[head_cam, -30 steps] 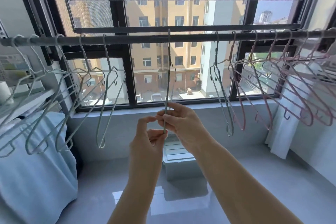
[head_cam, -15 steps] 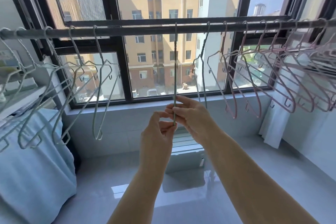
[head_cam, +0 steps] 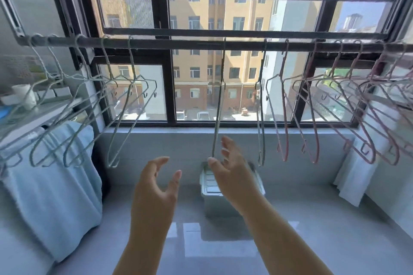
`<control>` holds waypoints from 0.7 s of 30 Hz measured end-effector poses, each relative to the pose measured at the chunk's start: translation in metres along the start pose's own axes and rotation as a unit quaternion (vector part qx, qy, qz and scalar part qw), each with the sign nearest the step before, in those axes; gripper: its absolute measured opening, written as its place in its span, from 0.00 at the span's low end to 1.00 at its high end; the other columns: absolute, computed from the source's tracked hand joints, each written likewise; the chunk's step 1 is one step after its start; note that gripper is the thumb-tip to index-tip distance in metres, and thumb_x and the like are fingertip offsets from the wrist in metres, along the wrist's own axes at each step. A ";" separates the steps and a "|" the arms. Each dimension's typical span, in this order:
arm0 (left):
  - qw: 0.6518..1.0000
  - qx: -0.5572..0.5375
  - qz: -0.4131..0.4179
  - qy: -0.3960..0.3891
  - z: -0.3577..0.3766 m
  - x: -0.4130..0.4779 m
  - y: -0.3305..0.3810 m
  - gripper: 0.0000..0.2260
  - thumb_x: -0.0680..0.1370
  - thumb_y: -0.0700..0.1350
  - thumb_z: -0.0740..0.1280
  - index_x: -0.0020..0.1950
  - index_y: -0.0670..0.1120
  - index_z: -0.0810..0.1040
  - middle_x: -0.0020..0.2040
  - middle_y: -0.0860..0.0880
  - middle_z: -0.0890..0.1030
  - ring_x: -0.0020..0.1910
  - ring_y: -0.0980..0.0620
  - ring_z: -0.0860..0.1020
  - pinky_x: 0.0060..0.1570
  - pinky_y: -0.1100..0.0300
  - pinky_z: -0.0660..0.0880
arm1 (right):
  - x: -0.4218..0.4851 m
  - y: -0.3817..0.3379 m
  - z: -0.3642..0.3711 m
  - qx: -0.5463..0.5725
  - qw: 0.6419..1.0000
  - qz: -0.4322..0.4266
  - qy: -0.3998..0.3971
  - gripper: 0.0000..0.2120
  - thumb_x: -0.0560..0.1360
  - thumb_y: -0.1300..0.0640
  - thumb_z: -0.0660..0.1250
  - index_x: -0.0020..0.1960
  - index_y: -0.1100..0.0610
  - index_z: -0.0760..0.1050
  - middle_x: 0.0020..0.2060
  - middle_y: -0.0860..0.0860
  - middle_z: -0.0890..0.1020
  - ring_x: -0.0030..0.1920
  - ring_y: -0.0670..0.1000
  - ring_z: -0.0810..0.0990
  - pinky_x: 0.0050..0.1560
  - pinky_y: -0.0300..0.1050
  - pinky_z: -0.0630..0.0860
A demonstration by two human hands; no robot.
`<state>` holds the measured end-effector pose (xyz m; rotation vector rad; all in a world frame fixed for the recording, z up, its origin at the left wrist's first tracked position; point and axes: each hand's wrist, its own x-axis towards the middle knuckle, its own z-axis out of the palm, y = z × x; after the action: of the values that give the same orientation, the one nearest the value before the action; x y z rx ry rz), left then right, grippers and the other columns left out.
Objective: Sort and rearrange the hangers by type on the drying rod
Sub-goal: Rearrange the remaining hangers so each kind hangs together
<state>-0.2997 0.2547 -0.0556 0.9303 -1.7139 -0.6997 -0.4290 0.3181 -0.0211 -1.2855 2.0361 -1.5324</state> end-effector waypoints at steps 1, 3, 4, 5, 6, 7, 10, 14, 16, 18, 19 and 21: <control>1.000 0.014 -0.001 0.016 -0.004 -0.002 -0.001 0.15 0.72 0.43 0.70 0.58 0.47 0.75 0.55 0.54 0.76 0.55 0.57 0.72 0.57 0.63 0.65 | -0.008 0.000 0.001 -0.034 0.999 -0.028 0.009 0.27 0.76 0.58 0.61 0.73 0.53 0.56 0.70 0.48 0.63 0.69 0.45 0.62 0.67 0.36 0.57; 0.998 0.039 0.001 0.056 -0.014 -0.005 -0.006 0.17 0.72 0.42 0.70 0.59 0.44 0.75 0.56 0.50 0.77 0.56 0.53 0.73 0.58 0.60 0.66 | -0.020 -0.002 0.006 -0.083 0.992 -0.088 0.027 0.28 0.76 0.59 0.61 0.73 0.52 0.56 0.70 0.46 0.61 0.70 0.43 0.58 0.65 0.30 0.51; 0.996 0.049 0.002 0.074 -0.020 -0.004 -0.009 0.17 0.72 0.41 0.70 0.60 0.43 0.74 0.57 0.48 0.77 0.58 0.50 0.73 0.59 0.58 0.67 | -0.025 -0.005 0.009 -0.100 0.988 -0.112 0.032 0.27 0.75 0.59 0.61 0.72 0.51 0.56 0.69 0.45 0.61 0.69 0.41 0.57 0.64 0.26 0.49; 0.994 0.059 -0.001 0.090 -0.026 -0.002 -0.013 0.18 0.72 0.40 0.70 0.61 0.42 0.74 0.59 0.46 0.77 0.60 0.47 0.73 0.61 0.56 0.67 | -0.028 -0.009 0.014 -0.111 0.985 -0.131 0.031 0.27 0.75 0.59 0.60 0.72 0.51 0.56 0.68 0.45 0.61 0.67 0.39 0.56 0.62 0.22 0.47; 0.992 0.068 -0.007 0.103 -0.033 0.001 -0.017 0.20 0.72 0.40 0.70 0.62 0.41 0.73 0.60 0.44 0.76 0.61 0.46 0.73 0.62 0.54 0.67 | -0.029 -0.013 0.019 -0.117 0.982 -0.147 0.023 0.27 0.75 0.59 0.60 0.72 0.51 0.56 0.68 0.44 0.61 0.65 0.38 0.56 0.60 0.20 0.45; 0.991 0.075 -0.015 0.113 -0.040 0.005 -0.022 0.21 0.72 0.41 0.70 0.64 0.40 0.72 0.61 0.43 0.76 0.62 0.44 0.73 0.62 0.52 0.68 | -0.029 -0.018 0.026 -0.121 0.980 -0.160 0.013 0.26 0.75 0.60 0.60 0.71 0.51 0.57 0.68 0.44 0.60 0.66 0.38 0.56 0.61 0.20 0.46; 0.990 0.077 -0.029 0.114 -0.057 0.022 -0.035 0.22 0.73 0.41 0.69 0.66 0.40 0.70 0.62 0.40 0.75 0.61 0.42 0.74 0.60 0.53 0.69 | -0.019 -0.033 0.052 -0.117 0.975 -0.186 -0.020 0.26 0.76 0.59 0.60 0.71 0.51 0.58 0.69 0.46 0.62 0.69 0.44 0.59 0.64 0.30 0.53; 0.998 0.042 -0.034 0.041 -0.070 0.047 -0.049 0.23 0.74 0.40 0.68 0.67 0.41 0.68 0.62 0.41 0.76 0.60 0.45 0.76 0.55 0.61 0.69 | 0.009 -0.052 0.099 -0.066 0.985 -0.137 -0.079 0.24 0.77 0.57 0.60 0.71 0.51 0.59 0.69 0.48 0.65 0.69 0.47 0.63 0.63 0.35 0.59; 0.999 0.037 -0.024 -0.001 -0.076 0.060 -0.055 0.22 0.73 0.39 0.68 0.66 0.41 0.69 0.61 0.44 0.77 0.58 0.47 0.77 0.54 0.63 0.69 | 0.027 -0.059 0.124 -0.032 0.991 -0.086 -0.095 0.25 0.78 0.55 0.59 0.72 0.52 0.57 0.70 0.50 0.64 0.70 0.48 0.63 0.68 0.40 0.60; 0.999 0.034 -0.007 -0.040 -0.079 0.070 -0.061 0.18 0.73 0.39 0.68 0.63 0.43 0.73 0.53 0.49 0.80 0.53 0.50 0.79 0.53 0.63 0.72 | 0.044 -0.065 0.148 0.005 0.994 -0.037 -0.102 0.24 0.78 0.55 0.58 0.73 0.54 0.57 0.70 0.52 0.65 0.69 0.51 0.65 0.69 0.48 0.62; 0.998 0.029 0.001 -0.057 -0.080 0.074 -0.064 0.16 0.73 0.39 0.68 0.60 0.44 0.74 0.48 0.54 0.81 0.49 0.54 0.80 0.51 0.65 0.73 | 0.052 -0.068 0.158 0.022 0.995 -0.019 -0.098 0.23 0.78 0.56 0.57 0.72 0.55 0.58 0.69 0.53 0.67 0.67 0.52 0.68 0.66 0.49 0.67; 0.996 0.037 0.015 -0.078 -0.082 0.082 -0.071 0.10 0.74 0.39 0.67 0.53 0.47 0.77 0.39 0.62 0.78 0.42 0.63 0.79 0.44 0.73 0.73 | 0.062 -0.073 0.173 0.066 0.994 0.013 -0.084 0.18 0.78 0.59 0.56 0.67 0.57 0.62 0.63 0.54 0.73 0.58 0.54 0.74 0.49 0.43 0.73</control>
<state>-0.2191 0.1460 -0.0462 0.9193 -1.8998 -0.7082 -0.3117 0.1588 -0.0083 -1.2848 1.8109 -1.4667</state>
